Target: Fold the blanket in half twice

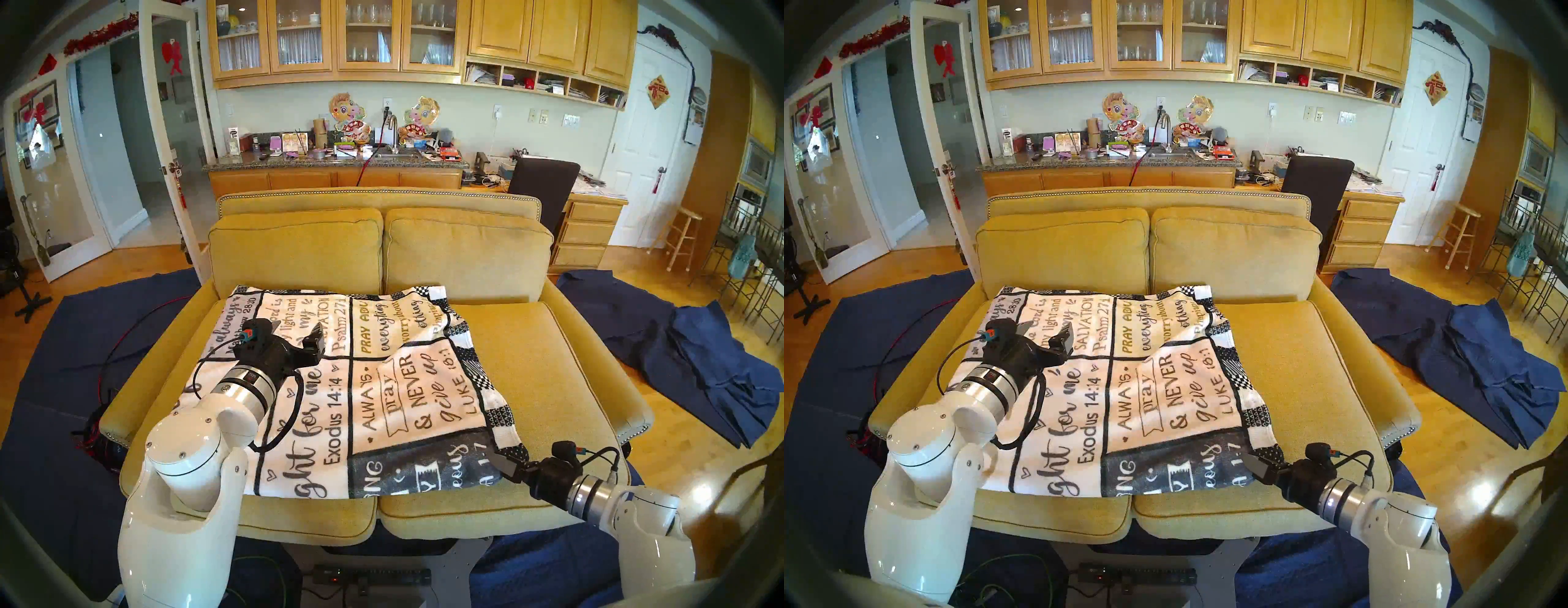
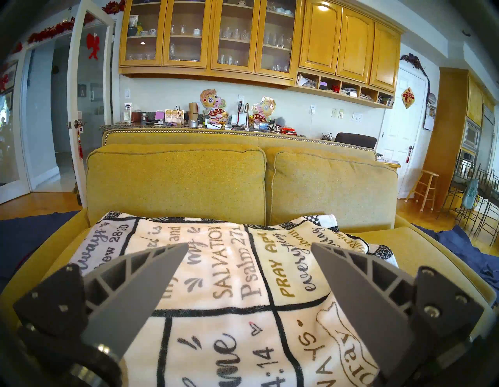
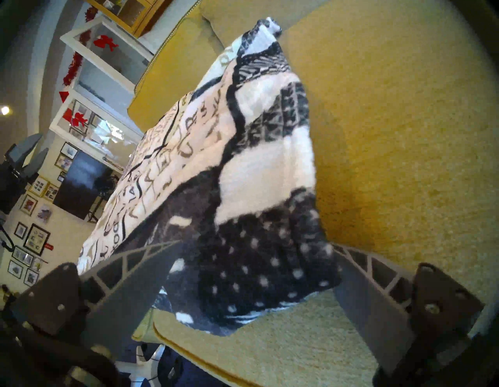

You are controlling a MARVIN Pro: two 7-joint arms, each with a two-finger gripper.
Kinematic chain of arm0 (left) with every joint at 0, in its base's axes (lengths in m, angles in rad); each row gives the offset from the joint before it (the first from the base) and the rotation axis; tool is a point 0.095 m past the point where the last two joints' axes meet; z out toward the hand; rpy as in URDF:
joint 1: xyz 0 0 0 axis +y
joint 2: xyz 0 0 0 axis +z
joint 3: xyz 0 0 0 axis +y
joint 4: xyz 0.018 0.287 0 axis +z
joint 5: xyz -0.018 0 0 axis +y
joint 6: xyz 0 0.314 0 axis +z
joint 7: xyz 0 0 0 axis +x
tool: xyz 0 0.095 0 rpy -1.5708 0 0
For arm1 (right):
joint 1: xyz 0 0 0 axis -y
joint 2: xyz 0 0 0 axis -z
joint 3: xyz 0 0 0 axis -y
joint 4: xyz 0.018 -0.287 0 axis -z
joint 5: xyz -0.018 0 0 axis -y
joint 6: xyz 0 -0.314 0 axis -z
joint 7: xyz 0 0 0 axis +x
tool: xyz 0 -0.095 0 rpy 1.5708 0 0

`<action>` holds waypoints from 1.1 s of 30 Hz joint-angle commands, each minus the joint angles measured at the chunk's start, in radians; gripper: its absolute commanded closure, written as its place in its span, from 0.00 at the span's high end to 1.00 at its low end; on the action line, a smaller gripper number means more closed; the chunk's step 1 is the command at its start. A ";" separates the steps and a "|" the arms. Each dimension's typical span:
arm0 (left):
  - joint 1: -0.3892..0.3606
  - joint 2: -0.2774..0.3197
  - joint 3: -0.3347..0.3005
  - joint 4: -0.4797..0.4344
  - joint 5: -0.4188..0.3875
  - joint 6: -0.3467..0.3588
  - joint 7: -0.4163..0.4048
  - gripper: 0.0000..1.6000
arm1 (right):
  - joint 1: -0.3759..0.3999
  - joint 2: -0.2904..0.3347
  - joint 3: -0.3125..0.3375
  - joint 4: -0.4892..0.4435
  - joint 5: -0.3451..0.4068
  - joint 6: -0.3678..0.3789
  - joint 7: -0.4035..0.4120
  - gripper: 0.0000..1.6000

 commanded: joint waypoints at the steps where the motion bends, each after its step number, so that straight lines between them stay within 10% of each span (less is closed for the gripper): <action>1: -0.020 -0.002 0.002 -0.031 0.000 -0.013 -0.001 1.00 | 0.052 0.005 -0.021 0.006 -0.001 0.002 -0.002 1.00; 33: -0.021 -0.010 -0.002 -0.030 0.008 -0.010 -0.011 1.00 | 0.274 -0.008 -0.178 0.104 -0.048 -0.022 -0.143 1.00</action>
